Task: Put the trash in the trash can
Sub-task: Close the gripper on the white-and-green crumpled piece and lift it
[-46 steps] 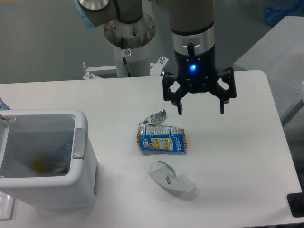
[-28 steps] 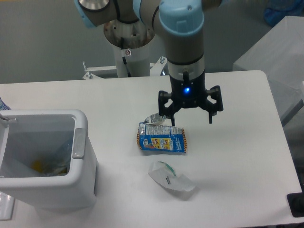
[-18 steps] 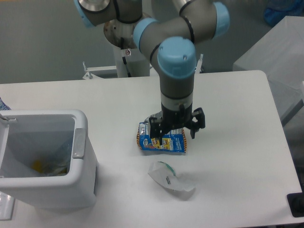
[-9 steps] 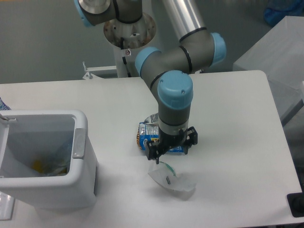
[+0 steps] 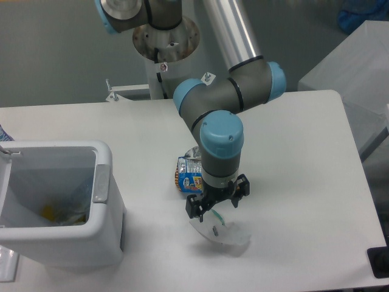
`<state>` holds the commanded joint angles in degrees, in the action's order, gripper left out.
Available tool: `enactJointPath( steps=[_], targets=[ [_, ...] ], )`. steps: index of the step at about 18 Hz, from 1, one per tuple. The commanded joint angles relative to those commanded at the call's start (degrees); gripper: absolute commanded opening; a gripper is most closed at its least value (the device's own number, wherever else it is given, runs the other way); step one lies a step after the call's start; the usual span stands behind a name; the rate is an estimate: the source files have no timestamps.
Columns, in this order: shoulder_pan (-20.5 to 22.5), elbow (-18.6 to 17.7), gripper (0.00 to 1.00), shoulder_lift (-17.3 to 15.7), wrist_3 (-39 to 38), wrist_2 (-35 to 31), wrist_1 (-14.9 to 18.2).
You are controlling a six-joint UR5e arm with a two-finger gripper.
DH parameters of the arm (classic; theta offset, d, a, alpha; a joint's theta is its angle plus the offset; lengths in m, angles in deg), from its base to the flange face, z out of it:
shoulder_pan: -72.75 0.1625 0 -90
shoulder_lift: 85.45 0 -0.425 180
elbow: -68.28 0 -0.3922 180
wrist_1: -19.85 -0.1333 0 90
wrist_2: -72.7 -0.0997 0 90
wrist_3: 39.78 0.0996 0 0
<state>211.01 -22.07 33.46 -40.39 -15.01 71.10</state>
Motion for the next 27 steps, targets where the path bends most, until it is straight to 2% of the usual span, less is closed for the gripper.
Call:
enactJointPath(
  steps=[3,6,8,9,11,14,19,24,27],
  targets=[
    [-0.17,-0.26,0.99,0.79,-0.88,-0.7,-1.85],
    [-0.7,0.0,0.8,1.58,-1.06,-2.11,-1.94],
    [-0.97,0.26,0.63,1.76,-1.58,-2.2,-1.94],
    [-0.97,0.44,0.58,1.76,-2.02,-2.2,-1.94],
    [-0.97,0.44,0.53,1.76,-2.2,-2.2,-1.94],
    [-1.05,0.44,0.36,1.76,-3.16,-2.37,-1.94],
    [-1.49,0.44,0.15,1.76,-3.96,-2.9,-1.94],
    [-1.85,0.7,0.04,1.24,-3.96,-2.73,-1.94],
    [-1.93,0.88,0.03,-0.07,-3.78,-2.37,-1.94]
  ],
)
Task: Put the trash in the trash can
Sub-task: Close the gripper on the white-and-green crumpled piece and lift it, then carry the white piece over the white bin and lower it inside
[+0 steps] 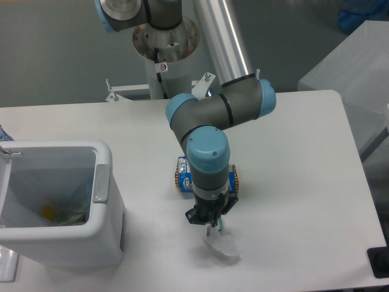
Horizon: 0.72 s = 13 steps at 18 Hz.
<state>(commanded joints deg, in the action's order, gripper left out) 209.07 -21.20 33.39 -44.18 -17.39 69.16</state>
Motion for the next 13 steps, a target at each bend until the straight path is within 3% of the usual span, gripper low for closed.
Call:
enactJointPath(
  steps=[7,13],
  targets=[
    [2.37,3.42,0.03,-6.68,-0.7,11.58,0.0],
    [4.39,10.01,0.04,-10.2,-1.14,24.42,0.0]
  ],
)
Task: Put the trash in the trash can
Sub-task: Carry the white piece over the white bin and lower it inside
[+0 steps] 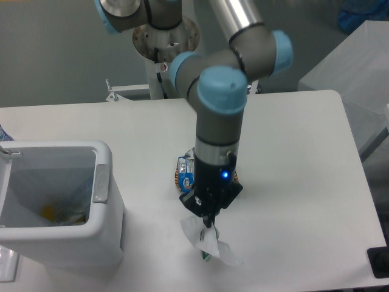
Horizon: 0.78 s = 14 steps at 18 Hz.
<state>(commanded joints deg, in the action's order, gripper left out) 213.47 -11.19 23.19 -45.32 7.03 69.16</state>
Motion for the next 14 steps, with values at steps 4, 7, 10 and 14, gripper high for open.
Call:
enactJointPath(
  steps=[4,7,10,14],
  targets=[
    [0.53,2.12,0.04,-2.11,0.17,7.29,-0.09],
    [-0.08,2.03,0.04,-2.73,0.09,12.05,-0.35],
    [-1.31,2.03,0.04,-4.92,-0.52,13.99,-0.35],
    [-5.44,0.98,0.04,-7.38,-2.9,13.82,-0.09]
  ],
)
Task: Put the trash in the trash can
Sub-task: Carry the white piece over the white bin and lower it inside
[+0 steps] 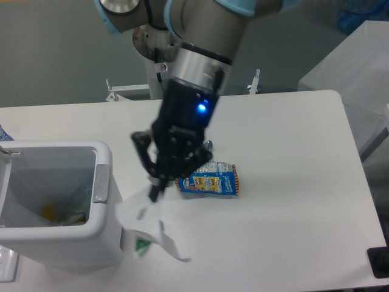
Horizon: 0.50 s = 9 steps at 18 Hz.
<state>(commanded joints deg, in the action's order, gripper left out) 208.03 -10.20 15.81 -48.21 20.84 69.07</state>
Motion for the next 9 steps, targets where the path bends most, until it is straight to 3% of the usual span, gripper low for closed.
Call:
enactJointPath(
  steps=[6,9],
  targets=[
    [-6.77,-8.08,0.05,-3.52,0.35,-0.62,-0.35],
    [-8.44,-9.06,0.08,-3.17,0.35,-0.7,-0.17]
  ],
)
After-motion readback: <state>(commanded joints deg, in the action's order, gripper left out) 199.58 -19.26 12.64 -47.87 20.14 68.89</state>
